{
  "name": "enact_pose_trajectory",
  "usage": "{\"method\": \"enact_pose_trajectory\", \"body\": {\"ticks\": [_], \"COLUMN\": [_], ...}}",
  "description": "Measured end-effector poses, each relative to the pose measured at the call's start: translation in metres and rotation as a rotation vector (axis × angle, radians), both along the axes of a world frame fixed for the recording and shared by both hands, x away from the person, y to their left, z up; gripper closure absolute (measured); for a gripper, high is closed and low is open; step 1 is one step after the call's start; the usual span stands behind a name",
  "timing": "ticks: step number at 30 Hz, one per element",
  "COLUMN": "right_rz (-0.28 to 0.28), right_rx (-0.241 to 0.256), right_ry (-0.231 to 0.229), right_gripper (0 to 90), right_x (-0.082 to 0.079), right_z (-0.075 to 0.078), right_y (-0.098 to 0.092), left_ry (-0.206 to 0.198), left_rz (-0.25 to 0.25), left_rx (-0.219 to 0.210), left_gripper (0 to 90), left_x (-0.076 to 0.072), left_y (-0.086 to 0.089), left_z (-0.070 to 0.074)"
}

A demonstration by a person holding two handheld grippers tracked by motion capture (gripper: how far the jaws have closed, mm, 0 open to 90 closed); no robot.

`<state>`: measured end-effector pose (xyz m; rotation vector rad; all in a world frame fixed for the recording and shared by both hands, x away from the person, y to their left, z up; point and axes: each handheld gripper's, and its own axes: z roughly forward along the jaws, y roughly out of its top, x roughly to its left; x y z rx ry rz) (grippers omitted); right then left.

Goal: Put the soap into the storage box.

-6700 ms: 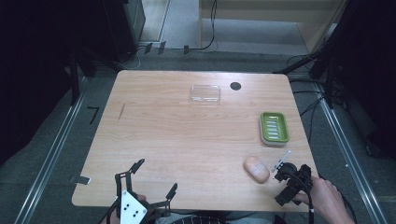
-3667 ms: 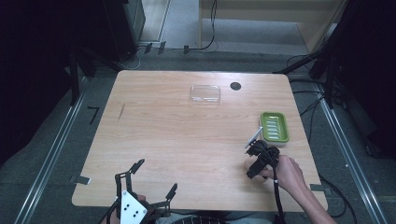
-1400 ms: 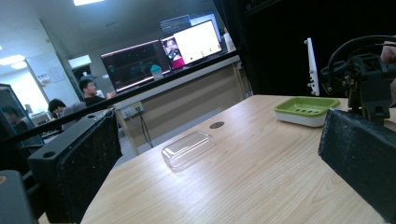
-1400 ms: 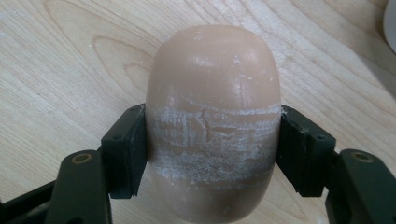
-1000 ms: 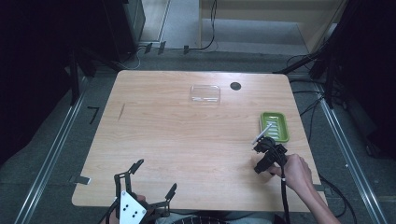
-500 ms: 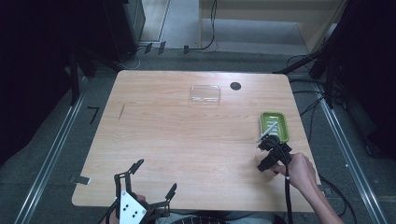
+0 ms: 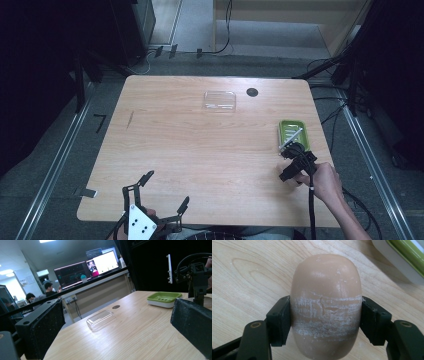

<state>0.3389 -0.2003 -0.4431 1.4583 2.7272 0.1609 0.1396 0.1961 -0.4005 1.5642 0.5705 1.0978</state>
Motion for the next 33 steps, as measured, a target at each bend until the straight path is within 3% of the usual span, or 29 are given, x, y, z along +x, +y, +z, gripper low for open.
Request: {"method": "enact_pose_trajectory", "body": {"ticks": [33], "right_rz": [-0.087], "right_rx": [0.012], "right_ry": [-0.071], "right_gripper": [33.7], "right_x": [0.007], "right_z": [0.012], "right_y": [-0.018], "left_ry": [0.000], "left_rz": [0.000], "left_rx": [0.001], "left_gripper": [0.0], "left_x": [0.000], "left_y": [0.000], "left_z": [0.000]}}
